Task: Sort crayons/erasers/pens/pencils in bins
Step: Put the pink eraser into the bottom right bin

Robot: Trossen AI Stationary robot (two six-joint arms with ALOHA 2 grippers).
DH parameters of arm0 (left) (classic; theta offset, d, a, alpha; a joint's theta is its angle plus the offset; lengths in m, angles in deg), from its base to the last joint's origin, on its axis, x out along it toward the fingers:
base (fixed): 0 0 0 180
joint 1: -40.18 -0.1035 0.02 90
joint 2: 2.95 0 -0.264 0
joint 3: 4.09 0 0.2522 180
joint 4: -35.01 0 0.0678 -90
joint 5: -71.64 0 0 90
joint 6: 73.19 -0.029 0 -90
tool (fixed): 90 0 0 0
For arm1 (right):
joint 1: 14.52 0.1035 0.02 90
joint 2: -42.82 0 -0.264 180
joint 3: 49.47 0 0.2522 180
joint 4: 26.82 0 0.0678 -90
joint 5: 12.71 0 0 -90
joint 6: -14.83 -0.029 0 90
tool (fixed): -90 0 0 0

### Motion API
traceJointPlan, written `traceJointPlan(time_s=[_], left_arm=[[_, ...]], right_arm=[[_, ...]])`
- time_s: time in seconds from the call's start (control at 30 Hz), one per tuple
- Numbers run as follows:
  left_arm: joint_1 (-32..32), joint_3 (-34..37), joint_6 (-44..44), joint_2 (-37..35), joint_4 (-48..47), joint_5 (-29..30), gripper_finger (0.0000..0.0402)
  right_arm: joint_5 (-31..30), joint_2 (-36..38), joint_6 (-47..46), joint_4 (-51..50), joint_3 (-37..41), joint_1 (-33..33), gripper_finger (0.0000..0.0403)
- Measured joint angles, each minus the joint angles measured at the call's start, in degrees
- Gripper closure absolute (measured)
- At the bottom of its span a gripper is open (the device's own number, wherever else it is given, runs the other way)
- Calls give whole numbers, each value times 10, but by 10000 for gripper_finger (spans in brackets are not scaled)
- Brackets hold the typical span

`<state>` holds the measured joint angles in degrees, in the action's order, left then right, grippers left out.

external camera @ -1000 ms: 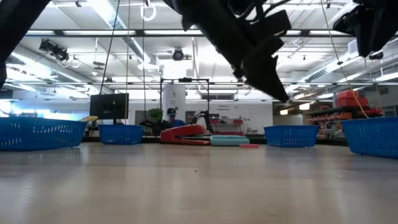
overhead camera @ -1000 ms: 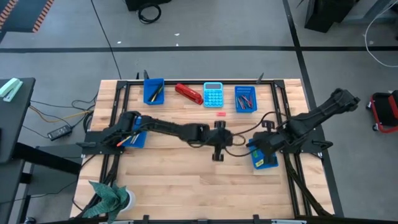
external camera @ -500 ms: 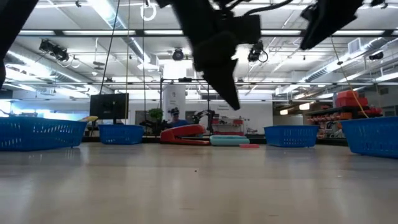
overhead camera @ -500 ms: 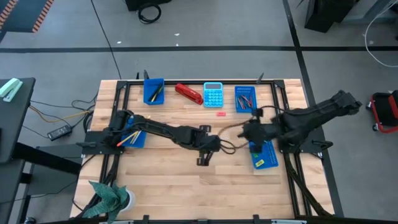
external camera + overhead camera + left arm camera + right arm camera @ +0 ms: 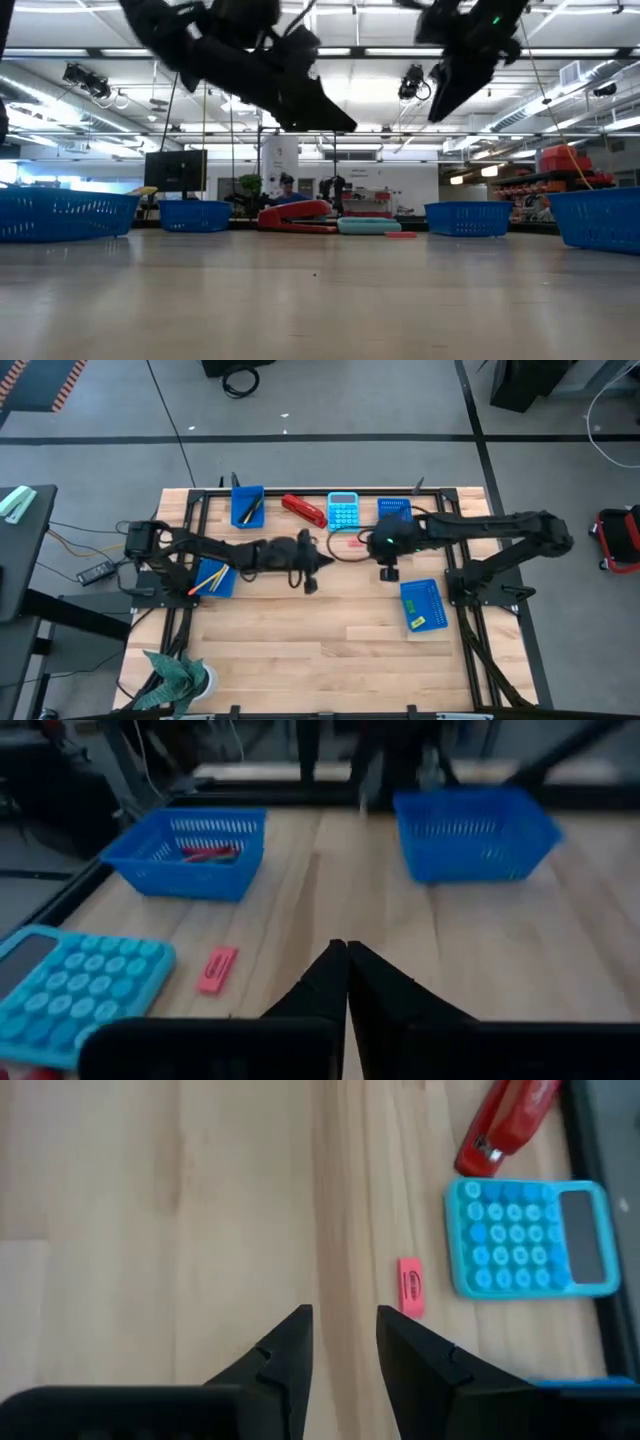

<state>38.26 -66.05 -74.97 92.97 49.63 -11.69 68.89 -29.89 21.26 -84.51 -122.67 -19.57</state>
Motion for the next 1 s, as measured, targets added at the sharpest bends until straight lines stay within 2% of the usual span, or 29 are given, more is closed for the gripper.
traceJointPlan(time_s=[0.2,0.27,0.4,0.57,0.8,1.0], left_arm=[[-19,93,49,-12,186,-13,390],[-20,116,51,-12,210,-12,387],[-22,141,54,-11,231,-12,377],[-22,148,38,-11,236,-12,381],[-23,148,36,-11,230,-16,389],[-23,148,35,-11,218,-16,375]], right_arm=[[24,-117,84,73,0,-71,264],[24,-157,107,105,-1,-89,255],[25,-229,127,126,-27,-128,241],[53,-296,131,104,-69,-169,235],[77,-342,131,93,-90,-198,235],[77,-362,131,93,-85,-197,235]])
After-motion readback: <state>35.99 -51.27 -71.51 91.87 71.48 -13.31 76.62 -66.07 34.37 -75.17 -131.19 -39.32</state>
